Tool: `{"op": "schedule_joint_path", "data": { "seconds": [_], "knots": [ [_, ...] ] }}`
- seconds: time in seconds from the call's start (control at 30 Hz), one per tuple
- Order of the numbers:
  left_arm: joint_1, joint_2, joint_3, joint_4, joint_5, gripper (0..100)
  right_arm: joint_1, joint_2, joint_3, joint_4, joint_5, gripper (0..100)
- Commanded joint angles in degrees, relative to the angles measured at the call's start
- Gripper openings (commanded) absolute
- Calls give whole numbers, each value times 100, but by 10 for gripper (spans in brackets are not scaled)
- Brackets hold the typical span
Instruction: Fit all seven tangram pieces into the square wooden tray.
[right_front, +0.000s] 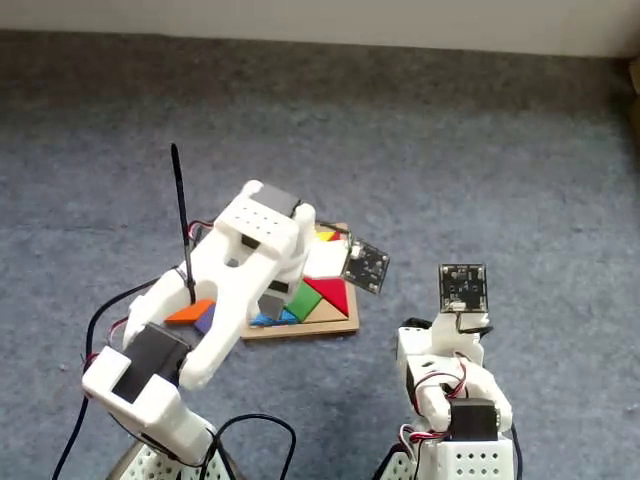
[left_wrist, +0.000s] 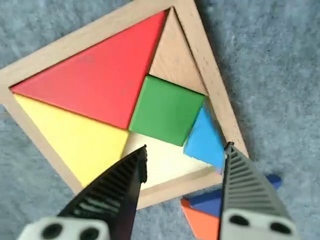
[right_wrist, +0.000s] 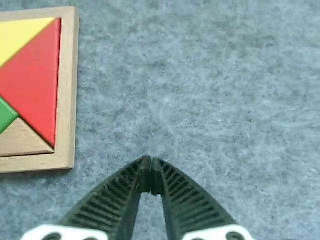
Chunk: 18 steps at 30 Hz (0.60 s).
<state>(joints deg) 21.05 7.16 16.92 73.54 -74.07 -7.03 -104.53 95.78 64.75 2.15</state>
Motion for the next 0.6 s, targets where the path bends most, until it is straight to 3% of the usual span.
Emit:
{"op": "schedule_joint_path", "data": {
  "seconds": [0.0,0.07,0.23,0.37,0.57],
  "knots": [
    [127,-277,-40,-193,-571,252,66,-57,813,-119,-26,18],
    [127,-330,-75,-167,-536,252,66,-57,813,-119,-18,18],
    [31,-673,-207,-149,404,252,66,-57,813,-119,-18,18],
    [-154,-1226,-198,440,958,252,66,-57,813,-119,-18,18],
    [-646,-1956,602,607,1846,252,66,-57,813,-119,-18,18]
  ]
}}
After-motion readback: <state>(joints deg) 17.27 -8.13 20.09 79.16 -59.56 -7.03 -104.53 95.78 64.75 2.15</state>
